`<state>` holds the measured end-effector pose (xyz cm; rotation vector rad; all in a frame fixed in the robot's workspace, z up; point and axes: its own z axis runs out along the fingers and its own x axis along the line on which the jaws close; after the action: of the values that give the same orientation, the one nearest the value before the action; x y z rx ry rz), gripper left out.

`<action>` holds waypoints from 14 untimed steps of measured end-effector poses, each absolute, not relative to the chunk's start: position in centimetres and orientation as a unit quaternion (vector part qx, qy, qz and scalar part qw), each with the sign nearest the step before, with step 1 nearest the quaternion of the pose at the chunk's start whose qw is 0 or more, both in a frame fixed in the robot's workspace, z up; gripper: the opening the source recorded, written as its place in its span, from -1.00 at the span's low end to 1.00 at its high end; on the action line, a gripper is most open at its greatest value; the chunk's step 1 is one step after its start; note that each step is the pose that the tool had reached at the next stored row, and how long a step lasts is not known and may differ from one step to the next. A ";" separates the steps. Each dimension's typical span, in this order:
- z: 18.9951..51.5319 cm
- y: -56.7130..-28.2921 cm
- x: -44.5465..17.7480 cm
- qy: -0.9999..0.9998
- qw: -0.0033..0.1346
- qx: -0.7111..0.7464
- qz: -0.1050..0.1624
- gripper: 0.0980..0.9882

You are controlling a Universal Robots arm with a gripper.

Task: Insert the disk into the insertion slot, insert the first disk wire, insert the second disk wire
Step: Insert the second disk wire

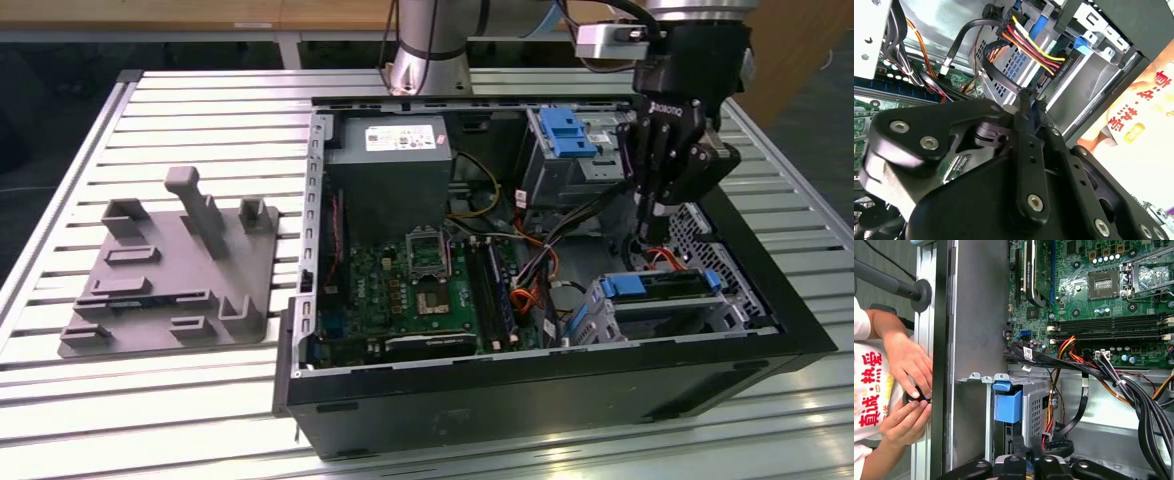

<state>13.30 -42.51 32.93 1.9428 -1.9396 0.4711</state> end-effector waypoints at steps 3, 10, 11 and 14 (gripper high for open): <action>32.9 -42.4 13.3 -0.685 0.179 0.686 0.168 -0.89; 32.8 -42.4 13.3 -0.684 0.180 0.686 0.169 -0.89; 32.8 -42.4 13.3 -0.684 0.180 0.686 0.169 -0.89; 32.8 -42.4 13.3 -0.684 0.180 0.686 0.169 -0.89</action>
<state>13.29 -42.40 32.82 1.9385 -1.9340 0.4780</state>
